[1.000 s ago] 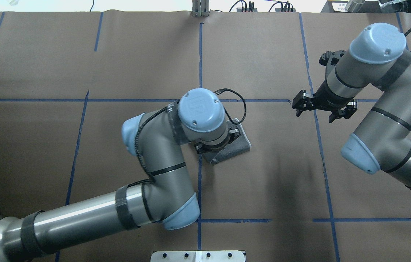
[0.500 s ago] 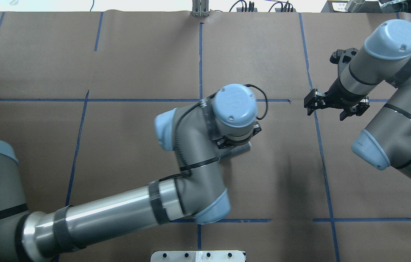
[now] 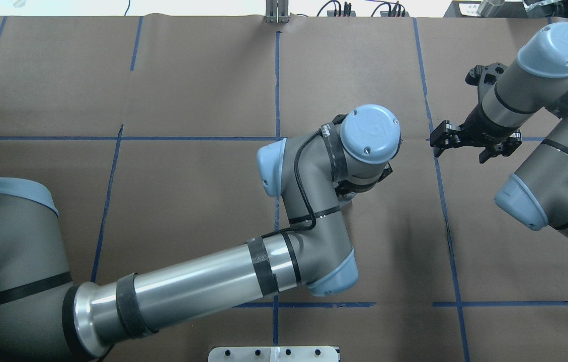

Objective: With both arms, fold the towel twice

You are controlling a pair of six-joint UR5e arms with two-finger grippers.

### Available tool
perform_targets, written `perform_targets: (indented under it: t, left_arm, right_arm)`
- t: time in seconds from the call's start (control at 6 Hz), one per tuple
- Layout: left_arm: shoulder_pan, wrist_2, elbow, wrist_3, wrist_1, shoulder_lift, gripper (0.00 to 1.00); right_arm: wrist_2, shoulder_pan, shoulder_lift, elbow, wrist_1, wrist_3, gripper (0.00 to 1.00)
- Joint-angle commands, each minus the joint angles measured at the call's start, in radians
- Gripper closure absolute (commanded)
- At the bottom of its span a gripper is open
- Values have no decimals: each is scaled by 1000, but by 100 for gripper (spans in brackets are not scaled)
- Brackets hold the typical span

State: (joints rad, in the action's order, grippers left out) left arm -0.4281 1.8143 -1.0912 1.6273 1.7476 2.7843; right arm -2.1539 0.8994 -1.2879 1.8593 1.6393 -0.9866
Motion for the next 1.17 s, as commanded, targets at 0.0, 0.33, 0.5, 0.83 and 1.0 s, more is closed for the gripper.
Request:
perform_targets:
  t: [0.0,0.33,0.5,0.83,1.0]
  left_arm:
    - [-117,188,-95,-166,-34,-94,0]
    - [-258,264,-433,-602,-199,-405,0]
    - [-340,272,-549,-805,-276,-525,0]
    - [-581,422,-662,-1238,-327,-747,0]
    - [-719,472,-661,-1482,-327,-861,0]
  right_arm:
    - [-3,36,-1,3,11,82,0]
    - [-90,184,-115,3,10,400,0]
    - [-107,269,-196,5,7,574,0]
    - [-115,473,-369,3,8,953,0]
    - [-115,559,-436,0,7,1087,0]
